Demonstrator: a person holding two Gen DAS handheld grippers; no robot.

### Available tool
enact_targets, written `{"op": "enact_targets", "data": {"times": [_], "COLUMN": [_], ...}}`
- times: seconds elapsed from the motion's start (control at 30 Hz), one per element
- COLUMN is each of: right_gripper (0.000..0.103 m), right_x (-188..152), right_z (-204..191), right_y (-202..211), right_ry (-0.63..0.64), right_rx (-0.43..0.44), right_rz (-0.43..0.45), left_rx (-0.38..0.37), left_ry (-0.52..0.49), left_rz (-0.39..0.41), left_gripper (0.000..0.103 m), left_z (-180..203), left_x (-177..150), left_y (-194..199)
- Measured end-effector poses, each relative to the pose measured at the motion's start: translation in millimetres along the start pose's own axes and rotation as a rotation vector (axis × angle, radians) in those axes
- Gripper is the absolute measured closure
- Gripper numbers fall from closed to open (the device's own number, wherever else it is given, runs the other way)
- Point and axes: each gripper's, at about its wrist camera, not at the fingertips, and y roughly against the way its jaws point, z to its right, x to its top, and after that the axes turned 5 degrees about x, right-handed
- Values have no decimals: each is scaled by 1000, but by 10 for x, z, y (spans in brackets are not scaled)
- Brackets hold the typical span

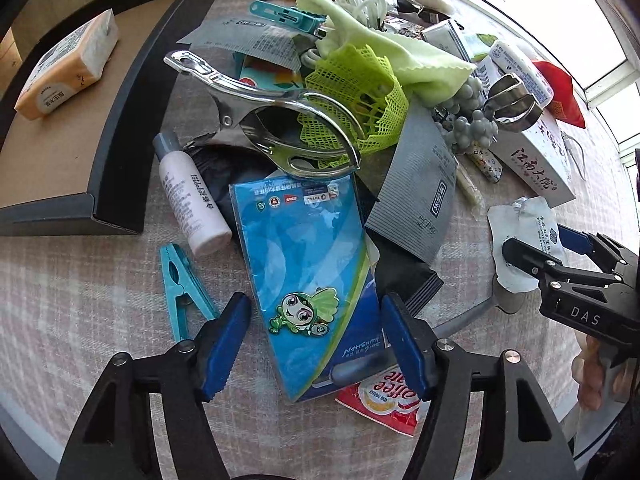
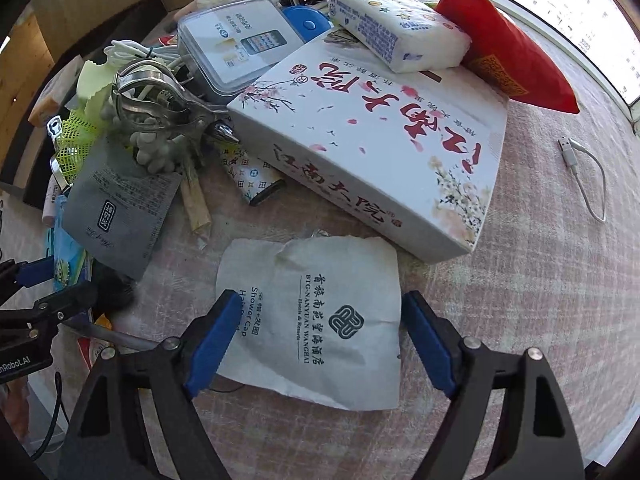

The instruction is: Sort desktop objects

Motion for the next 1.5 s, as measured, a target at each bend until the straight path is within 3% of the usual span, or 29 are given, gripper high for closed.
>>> {"op": "enact_targets", "data": {"times": [0.07, 0.47, 0.87, 0.93, 0.97, 1.0, 1.23, 1.3, 1.43, 1.5], "right_gripper": [28, 77, 89, 89, 89, 89, 89, 90, 90, 90], "right_x": [4, -32, -152, -180, -228, -249, -316, -376, -407, -398], "right_z": [32, 263, 393, 408, 440, 420, 400, 396, 336, 280], "right_y": [25, 216, 577, 649, 687, 726, 903, 735, 753, 811], "right_ry": [-1, -68, -153, -161, -168, -175, -192, -202, -190, -185], "right_rx": [0, 66, 127, 128, 133, 137, 117, 118, 123, 127], "right_rz": [1, 31, 96, 110, 115, 121, 148, 151, 171, 183], "left_rx": [-9, -19, -42, -40, -39, -47, -70, -103, -106, -111], "left_ry": [8, 15, 31, 31, 31, 30, 25, 36, 31, 49], "left_rz": [-2, 17, 62, 70, 67, 62, 70, 69, 88, 96], "left_gripper": [48, 50, 51, 56, 76, 79, 82, 93, 94, 94], "left_z": [-57, -260, -843, -933, -972, -1010, -1226, -1301, -1443, -1301], "left_x": [-21, -116, -301, -317, -322, -324, -423, -437, -523, -487], "left_y": [9, 71, 358, 409, 423, 430, 535, 594, 801, 811]}}
